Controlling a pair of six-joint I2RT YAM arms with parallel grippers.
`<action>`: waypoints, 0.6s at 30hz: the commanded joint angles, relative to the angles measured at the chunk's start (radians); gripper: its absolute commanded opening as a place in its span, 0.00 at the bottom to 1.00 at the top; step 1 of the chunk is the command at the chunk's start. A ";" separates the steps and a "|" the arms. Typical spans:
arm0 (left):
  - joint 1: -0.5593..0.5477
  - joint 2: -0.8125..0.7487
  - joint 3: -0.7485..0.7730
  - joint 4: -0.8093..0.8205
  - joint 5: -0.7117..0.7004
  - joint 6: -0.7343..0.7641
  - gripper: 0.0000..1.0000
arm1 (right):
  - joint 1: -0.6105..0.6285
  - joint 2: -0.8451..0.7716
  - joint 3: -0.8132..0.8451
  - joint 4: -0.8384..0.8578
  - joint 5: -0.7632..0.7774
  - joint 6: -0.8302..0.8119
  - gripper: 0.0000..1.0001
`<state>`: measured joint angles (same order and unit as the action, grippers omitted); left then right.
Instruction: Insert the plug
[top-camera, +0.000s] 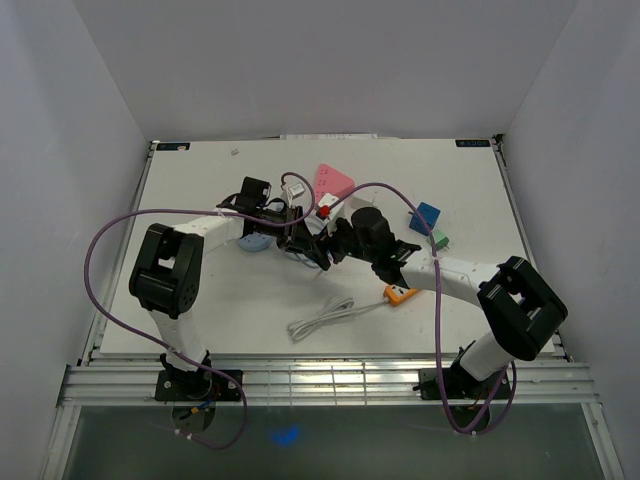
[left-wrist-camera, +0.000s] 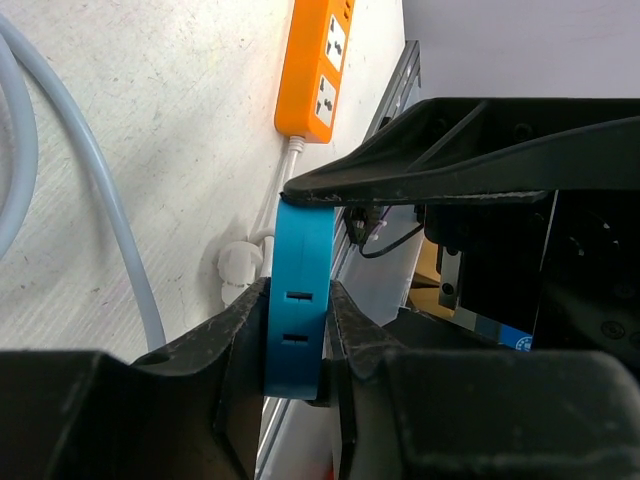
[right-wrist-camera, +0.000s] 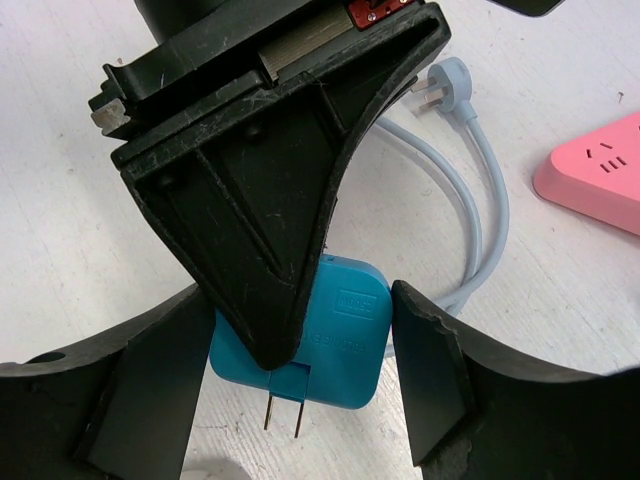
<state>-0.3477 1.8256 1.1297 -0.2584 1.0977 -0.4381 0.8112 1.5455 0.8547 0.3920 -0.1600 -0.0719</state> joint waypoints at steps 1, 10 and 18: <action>-0.013 -0.002 0.031 -0.012 0.034 -0.007 0.37 | 0.003 0.001 0.047 0.038 -0.006 -0.020 0.46; -0.017 0.001 0.033 -0.012 0.034 -0.007 0.45 | 0.005 0.002 0.049 0.039 -0.012 -0.020 0.46; -0.017 0.008 0.035 -0.015 0.031 -0.007 0.31 | 0.003 0.004 0.047 0.041 -0.013 -0.017 0.46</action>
<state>-0.3576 1.8294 1.1305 -0.2623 1.0962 -0.4450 0.8120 1.5463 0.8566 0.3927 -0.1711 -0.0788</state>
